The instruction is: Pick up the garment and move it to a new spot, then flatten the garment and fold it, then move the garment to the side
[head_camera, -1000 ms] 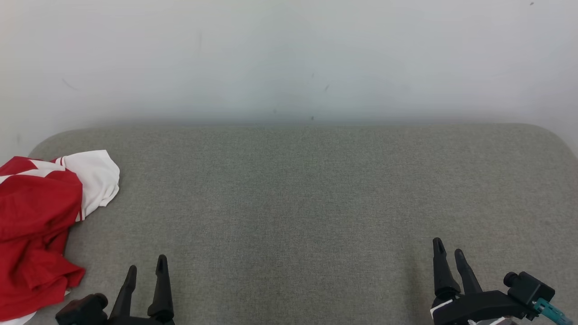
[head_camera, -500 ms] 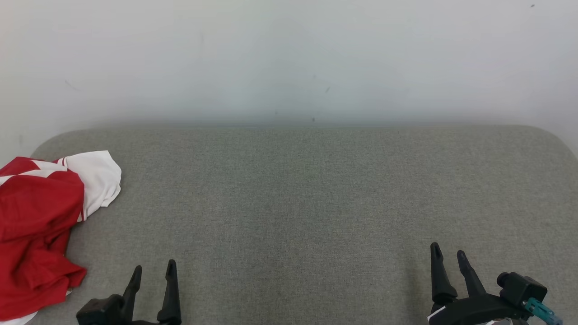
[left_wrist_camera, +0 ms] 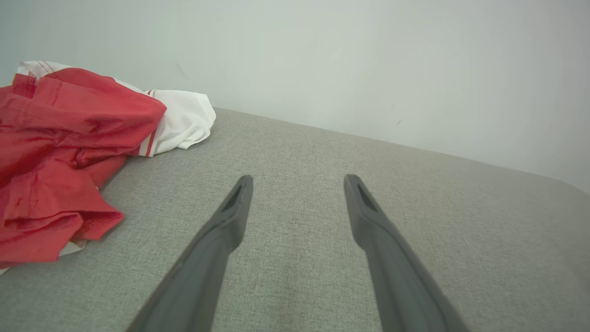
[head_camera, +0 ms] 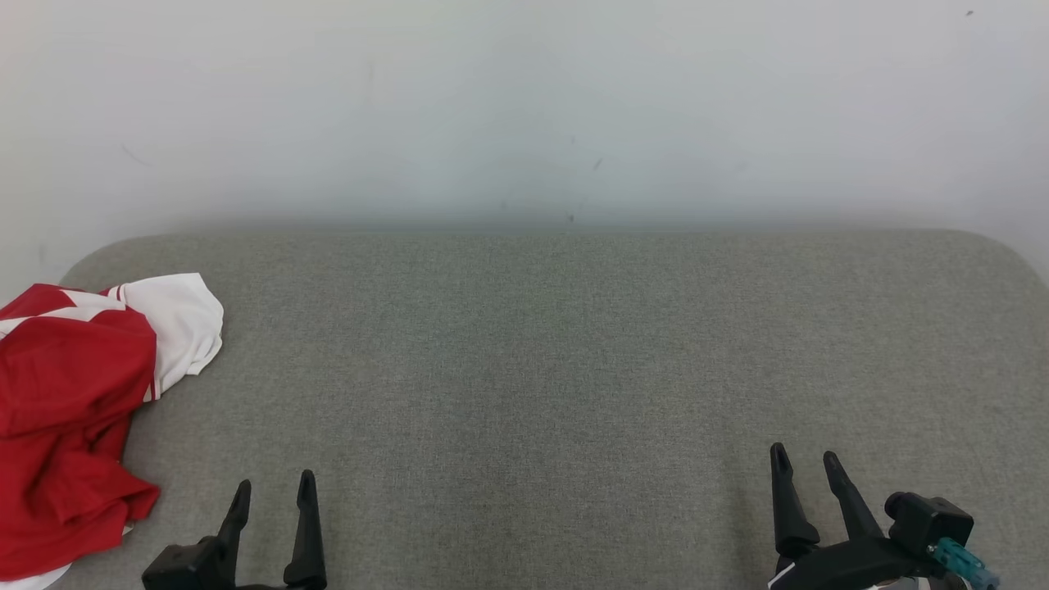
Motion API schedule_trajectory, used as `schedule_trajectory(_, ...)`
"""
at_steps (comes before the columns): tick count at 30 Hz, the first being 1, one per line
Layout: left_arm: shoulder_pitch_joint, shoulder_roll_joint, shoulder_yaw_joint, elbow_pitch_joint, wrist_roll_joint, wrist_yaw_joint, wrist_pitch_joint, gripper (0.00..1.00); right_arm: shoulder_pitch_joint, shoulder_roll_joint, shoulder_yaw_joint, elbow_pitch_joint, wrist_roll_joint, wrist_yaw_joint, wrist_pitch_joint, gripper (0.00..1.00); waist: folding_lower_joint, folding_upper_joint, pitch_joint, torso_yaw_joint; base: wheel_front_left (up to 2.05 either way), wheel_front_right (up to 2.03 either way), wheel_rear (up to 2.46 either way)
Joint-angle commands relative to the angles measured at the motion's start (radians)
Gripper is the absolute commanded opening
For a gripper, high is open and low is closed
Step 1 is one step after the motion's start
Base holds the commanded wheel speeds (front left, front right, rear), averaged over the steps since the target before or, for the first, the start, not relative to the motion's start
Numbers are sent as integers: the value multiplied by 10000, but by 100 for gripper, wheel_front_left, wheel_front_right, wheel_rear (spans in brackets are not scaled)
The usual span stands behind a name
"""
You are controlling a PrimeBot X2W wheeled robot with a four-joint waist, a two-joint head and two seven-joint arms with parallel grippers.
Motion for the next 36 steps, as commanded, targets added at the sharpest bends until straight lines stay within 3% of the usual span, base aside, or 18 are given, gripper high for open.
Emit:
schedule_trajectory(1,-100,-24,-1,-56,228,-35,-83,100,-94,-23,28,-60,-200,-13,-60,100,0,-1,1,4,0,0,0)
schedule_trajectory(20,-100,-234,235,334,1047,-420,-518,100,2,-24,150,61,-1456,-16,-184,100,0,-1,-93,-20,0,0,0)
schedule_trajectory(36,29,-310,316,537,1888,-483,-744,100,145,-25,204,155,-2094,-17,-347,100,0,-1,-227,-56,0,0,0)
